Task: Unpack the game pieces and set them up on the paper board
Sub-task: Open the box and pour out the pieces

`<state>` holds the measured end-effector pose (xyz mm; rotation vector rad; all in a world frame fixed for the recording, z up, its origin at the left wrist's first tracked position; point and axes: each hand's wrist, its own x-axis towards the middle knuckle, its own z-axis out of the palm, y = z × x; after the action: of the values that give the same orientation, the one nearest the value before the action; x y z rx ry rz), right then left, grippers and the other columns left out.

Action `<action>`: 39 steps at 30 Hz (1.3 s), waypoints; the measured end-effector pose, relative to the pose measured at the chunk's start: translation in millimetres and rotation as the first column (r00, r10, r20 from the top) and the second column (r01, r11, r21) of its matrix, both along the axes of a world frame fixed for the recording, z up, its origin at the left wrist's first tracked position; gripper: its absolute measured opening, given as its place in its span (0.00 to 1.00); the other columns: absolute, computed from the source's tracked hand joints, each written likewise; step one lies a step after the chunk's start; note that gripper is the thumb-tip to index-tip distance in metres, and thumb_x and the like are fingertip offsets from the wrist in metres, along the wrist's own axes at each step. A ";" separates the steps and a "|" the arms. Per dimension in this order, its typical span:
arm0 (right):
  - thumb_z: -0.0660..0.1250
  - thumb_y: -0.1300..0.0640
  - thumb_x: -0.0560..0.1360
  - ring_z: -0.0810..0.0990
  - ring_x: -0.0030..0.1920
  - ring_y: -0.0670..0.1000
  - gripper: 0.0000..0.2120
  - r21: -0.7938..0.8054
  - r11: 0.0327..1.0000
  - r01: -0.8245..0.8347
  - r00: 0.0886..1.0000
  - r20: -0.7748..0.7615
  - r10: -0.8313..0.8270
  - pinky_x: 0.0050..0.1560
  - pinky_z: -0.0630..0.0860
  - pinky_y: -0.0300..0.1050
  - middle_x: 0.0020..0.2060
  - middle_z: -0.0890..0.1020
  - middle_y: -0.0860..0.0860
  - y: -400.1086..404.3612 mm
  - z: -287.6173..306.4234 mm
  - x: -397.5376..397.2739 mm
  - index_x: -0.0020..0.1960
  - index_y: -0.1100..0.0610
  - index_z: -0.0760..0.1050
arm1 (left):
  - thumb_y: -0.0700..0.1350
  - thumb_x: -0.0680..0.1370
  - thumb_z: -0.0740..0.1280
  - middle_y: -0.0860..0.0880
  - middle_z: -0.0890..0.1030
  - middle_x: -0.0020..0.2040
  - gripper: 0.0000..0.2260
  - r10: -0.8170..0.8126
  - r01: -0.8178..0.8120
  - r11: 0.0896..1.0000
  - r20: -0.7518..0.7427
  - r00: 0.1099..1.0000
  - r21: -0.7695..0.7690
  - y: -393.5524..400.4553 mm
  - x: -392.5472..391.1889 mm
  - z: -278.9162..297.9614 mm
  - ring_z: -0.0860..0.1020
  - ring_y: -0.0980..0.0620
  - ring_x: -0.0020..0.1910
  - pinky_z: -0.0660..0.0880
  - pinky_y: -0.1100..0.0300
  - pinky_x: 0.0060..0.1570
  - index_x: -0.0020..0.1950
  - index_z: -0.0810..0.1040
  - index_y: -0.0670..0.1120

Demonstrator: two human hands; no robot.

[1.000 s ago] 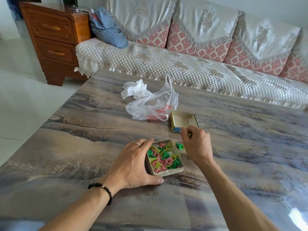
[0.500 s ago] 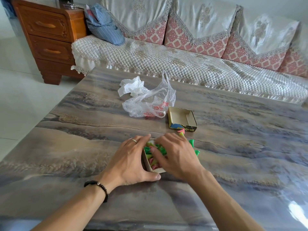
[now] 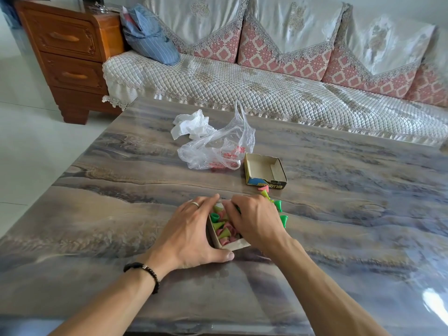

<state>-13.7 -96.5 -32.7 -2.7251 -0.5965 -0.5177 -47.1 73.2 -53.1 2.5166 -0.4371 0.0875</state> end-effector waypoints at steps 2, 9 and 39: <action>0.61 0.49 0.78 0.72 0.24 0.52 0.20 0.131 0.991 0.024 1.000 -0.014 -0.022 0.27 0.69 0.46 0.23 0.74 0.50 0.1 1.7 2.2 0.30 0.57 0.68 | 0.73 0.56 0.68 0.53 0.65 0.72 0.55 0.000 0.000 1.000 -0.003 1.000 -0.006 0.1 -0.9 0.9 0.64 0.52 0.71 0.60 0.57 0.71 0.77 0.56 0.51; 0.61 0.51 0.79 0.65 0.22 0.52 0.24 0.405 0.869 0.285 0.958 -0.104 -0.266 0.26 0.61 0.45 0.20 0.66 0.48 -39.3 11.6 21.5 0.26 0.54 0.60 | 0.73 0.57 0.70 0.53 0.66 0.71 0.55 -0.012 0.011 1.000 -0.009 1.000 -0.005 0.5 -2.6 2.5 0.65 0.52 0.69 0.61 0.58 0.69 0.77 0.55 0.51; 0.47 0.43 0.79 0.76 0.32 0.58 0.22 -0.187 0.975 -0.120 0.993 -0.017 0.119 0.37 0.72 0.51 0.33 0.79 0.50 1.8 -2.8 -4.2 0.36 0.53 0.69 | 0.73 0.55 0.68 0.52 0.66 0.72 0.56 -0.004 0.004 1.000 -0.004 1.000 -0.016 -0.1 -2.6 1.3 0.64 0.52 0.70 0.61 0.58 0.69 0.77 0.53 0.51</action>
<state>-17.8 -94.7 -35.5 -2.8408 -0.8415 -0.4444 -49.6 73.1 -51.7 2.4997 -0.4384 0.0833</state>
